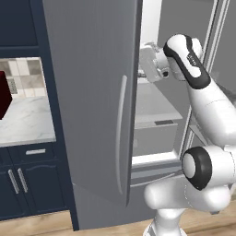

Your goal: Open the fridge, grab two sodas, and place both sodas inside the bowl with ice on the dining counter.

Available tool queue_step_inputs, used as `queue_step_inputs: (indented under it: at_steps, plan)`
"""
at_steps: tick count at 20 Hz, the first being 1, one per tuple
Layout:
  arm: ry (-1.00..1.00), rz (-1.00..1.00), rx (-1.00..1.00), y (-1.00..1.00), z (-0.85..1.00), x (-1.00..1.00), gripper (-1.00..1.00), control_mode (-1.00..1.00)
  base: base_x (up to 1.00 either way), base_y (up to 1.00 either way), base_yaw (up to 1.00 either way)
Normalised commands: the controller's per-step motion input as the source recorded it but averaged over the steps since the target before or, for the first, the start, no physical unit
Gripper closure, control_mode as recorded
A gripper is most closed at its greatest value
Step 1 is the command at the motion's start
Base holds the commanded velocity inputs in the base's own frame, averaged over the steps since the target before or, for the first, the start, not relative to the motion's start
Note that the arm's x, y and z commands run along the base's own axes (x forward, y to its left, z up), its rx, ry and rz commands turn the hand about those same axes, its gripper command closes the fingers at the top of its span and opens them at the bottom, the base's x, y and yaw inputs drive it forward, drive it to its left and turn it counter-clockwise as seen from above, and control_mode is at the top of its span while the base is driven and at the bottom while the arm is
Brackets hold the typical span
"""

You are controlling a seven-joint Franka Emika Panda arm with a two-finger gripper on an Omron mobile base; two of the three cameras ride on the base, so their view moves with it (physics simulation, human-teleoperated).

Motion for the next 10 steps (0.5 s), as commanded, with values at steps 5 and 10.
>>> queue_step_inputs:
  at_steps: [5,10]
  plan:
    - [0.0,0.18,0.0,0.78,0.0,-0.44,-1.0,-1.0,0.0,0.0,0.0]
    - [-0.01,0.19,-0.01,0.78,0.0,-0.61,-1.0,-1.0,0.0,0.0,0.0]
